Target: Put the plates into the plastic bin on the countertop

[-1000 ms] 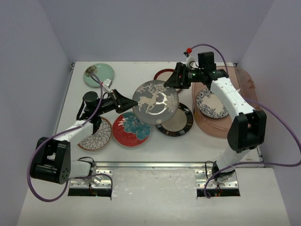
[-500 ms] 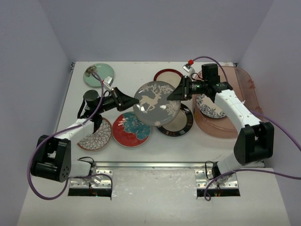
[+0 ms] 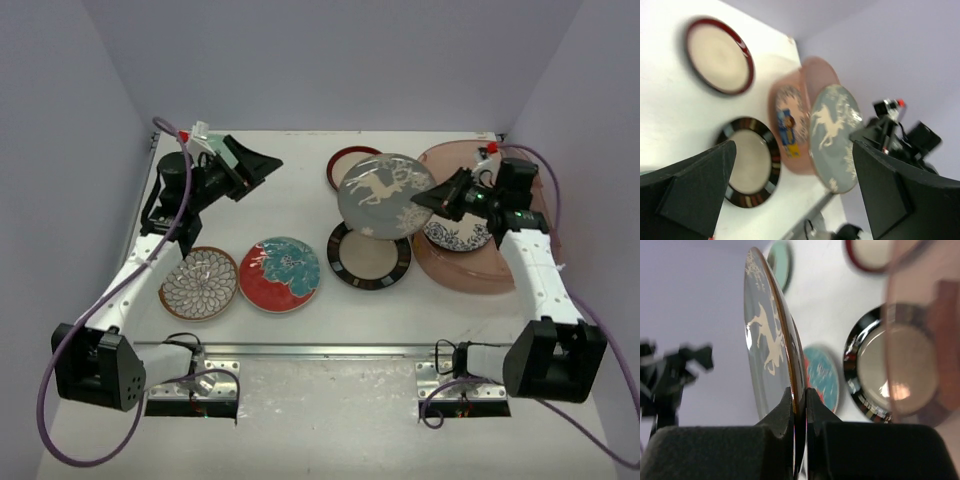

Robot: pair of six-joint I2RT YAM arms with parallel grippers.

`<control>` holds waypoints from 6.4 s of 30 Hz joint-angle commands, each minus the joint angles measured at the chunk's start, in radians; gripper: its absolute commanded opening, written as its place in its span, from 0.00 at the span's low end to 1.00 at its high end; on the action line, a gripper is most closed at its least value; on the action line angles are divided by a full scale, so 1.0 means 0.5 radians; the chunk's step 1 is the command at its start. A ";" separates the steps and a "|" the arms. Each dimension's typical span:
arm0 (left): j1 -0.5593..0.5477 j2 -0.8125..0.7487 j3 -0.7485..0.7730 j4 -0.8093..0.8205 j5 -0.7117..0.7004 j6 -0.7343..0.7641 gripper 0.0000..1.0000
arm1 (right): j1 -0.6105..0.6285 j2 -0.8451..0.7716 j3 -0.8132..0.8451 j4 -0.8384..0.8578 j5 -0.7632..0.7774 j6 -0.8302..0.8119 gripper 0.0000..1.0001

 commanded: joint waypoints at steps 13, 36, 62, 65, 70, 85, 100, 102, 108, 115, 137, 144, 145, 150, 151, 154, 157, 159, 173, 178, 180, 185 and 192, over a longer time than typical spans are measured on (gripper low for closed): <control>0.084 -0.374 -0.069 -0.889 -0.183 0.889 1.00 | -0.664 -0.237 -0.231 0.245 1.448 0.453 0.00; 0.079 -0.467 -0.279 -0.849 -0.358 0.962 1.00 | -0.511 0.392 -0.357 0.644 1.400 0.131 0.39; 0.079 -0.354 -0.296 -0.841 -0.286 0.958 1.00 | -0.314 0.530 0.263 -0.402 1.749 -0.070 0.99; 0.079 -0.312 -0.278 -0.885 -0.336 0.977 1.00 | -0.300 0.351 0.259 -0.435 1.846 -0.087 0.99; 0.073 -0.288 -0.262 -0.910 -0.387 0.976 1.00 | -0.298 0.225 0.313 -0.400 1.708 -0.150 0.99; 0.071 -0.410 -0.064 -1.134 -1.164 0.823 1.00 | 0.647 -0.225 0.541 -0.235 0.998 -0.589 0.99; 0.070 -0.711 -0.126 -1.184 -1.459 0.892 1.00 | 2.328 -0.153 -0.792 0.873 2.227 0.417 0.99; 0.070 -0.763 -0.190 -1.176 -1.402 0.933 1.00 | 2.364 -0.040 -0.846 1.012 2.199 0.516 0.99; 0.070 -0.878 -0.330 -1.154 -1.340 0.971 1.00 | 2.376 0.310 -0.950 1.287 2.283 0.751 0.99; 0.054 -0.884 -0.353 -1.122 -1.218 0.975 1.00 | 2.376 0.755 -0.873 1.549 2.351 0.922 0.86; -0.108 -0.860 -0.362 -1.092 -1.176 1.009 1.00 | 2.305 1.372 -0.798 1.804 2.440 1.456 0.00; -0.108 -0.877 -0.364 -1.093 -1.203 1.002 1.00 | 2.232 1.204 -0.736 1.980 2.445 1.443 0.00; -0.108 -0.878 -0.365 -1.092 -1.207 1.002 1.00 | 2.213 1.197 -0.715 2.040 2.423 1.425 0.00; -0.108 -0.886 -0.363 -1.093 -1.233 1.002 1.00 | 2.072 1.186 -0.636 2.321 2.216 1.298 0.00; -0.108 -0.895 -0.364 -1.092 -1.240 1.002 1.00 | 2.049 1.162 -0.627 2.348 2.192 1.278 0.00; -0.108 -0.900 -0.362 -1.098 -1.258 1.002 1.00 | 2.020 1.088 -0.617 2.379 2.112 1.246 0.00; -0.108 -0.898 -0.358 -1.098 -1.267 1.001 1.00 | 2.005 1.027 -0.588 2.406 2.035 1.203 0.00; -0.106 -0.902 -0.356 -1.096 -1.280 0.999 1.00 | 1.995 0.986 -0.578 2.406 2.015 1.169 0.00; -0.105 -0.954 -0.359 -1.104 -1.336 0.990 1.00 | 1.744 0.739 -0.407 2.245 1.775 1.107 0.00; -0.105 -0.946 -0.359 -1.108 -1.367 0.987 1.00 | 1.657 0.577 -0.363 2.147 1.682 1.117 0.00; -0.105 -0.940 -0.356 -1.111 -1.386 0.987 1.00 | 1.599 0.472 -0.321 2.023 1.648 1.067 0.00; -0.101 -0.938 -0.352 -1.132 -1.437 0.975 1.00 | 1.364 0.161 -0.326 1.753 1.587 1.033 0.00; -0.102 -0.928 -0.348 -1.131 -1.422 0.975 1.00 | 0.885 -0.363 -0.364 1.195 1.509 1.059 0.00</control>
